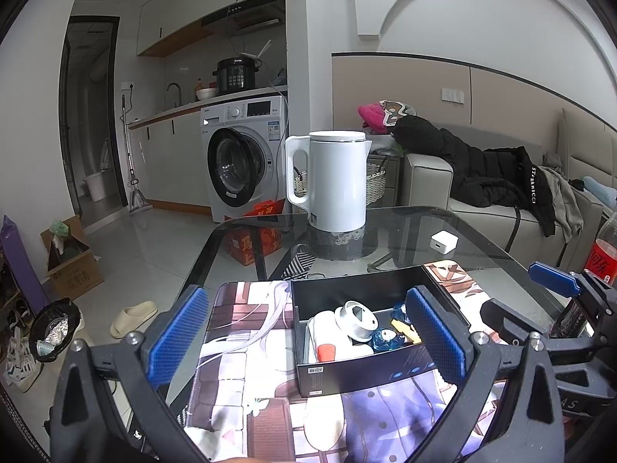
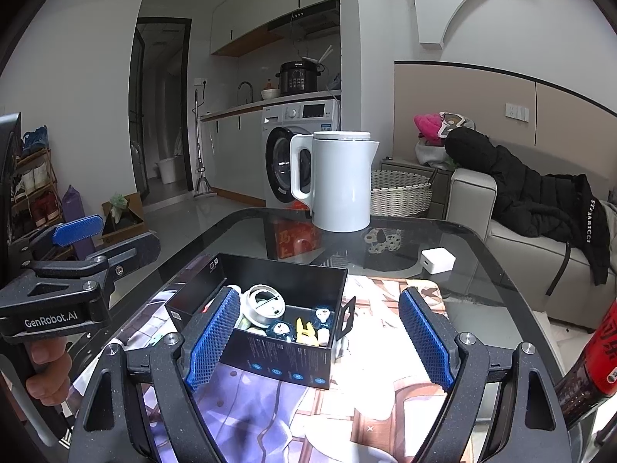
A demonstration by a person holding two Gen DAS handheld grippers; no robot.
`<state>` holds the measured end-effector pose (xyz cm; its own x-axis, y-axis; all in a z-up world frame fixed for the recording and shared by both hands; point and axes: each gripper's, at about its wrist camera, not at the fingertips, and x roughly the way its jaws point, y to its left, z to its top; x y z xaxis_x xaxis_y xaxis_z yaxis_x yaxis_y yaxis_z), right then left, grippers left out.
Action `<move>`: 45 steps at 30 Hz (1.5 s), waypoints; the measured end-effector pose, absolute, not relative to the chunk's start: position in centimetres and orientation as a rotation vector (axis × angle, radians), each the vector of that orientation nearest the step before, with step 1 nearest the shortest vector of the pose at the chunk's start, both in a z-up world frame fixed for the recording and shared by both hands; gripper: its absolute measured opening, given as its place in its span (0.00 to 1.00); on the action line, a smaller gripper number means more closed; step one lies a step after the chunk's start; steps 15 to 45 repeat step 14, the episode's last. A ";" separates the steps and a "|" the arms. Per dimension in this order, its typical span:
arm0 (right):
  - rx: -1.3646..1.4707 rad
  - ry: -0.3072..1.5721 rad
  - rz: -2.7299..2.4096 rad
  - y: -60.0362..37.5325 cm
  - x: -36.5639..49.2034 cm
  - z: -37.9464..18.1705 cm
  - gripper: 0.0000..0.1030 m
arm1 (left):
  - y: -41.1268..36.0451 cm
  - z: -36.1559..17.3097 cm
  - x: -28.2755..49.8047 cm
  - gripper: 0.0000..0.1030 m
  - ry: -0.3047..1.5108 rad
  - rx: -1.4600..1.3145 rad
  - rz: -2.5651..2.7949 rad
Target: Organize rigid objects
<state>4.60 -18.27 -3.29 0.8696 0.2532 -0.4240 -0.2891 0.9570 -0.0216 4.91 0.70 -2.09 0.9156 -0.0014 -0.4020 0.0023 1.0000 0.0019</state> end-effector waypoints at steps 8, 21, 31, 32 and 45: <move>-0.092 0.435 0.291 -17.9 4.7 -3.5 0.84 | 0.7 -2.2 4.9 1.00 0.416 0.003 -0.002; -0.091 0.438 0.290 -17.9 4.9 -3.6 0.84 | 0.7 -2.2 4.9 1.00 0.416 0.005 0.001; -0.091 0.438 0.290 -17.9 4.9 -3.6 0.84 | 0.7 -2.2 4.9 1.00 0.416 0.005 0.001; -0.091 0.438 0.290 -17.9 4.9 -3.6 0.84 | 0.7 -2.2 4.9 1.00 0.416 0.005 0.001; -0.091 0.438 0.290 -17.9 4.9 -3.6 0.84 | 0.7 -2.2 4.9 1.00 0.416 0.005 0.001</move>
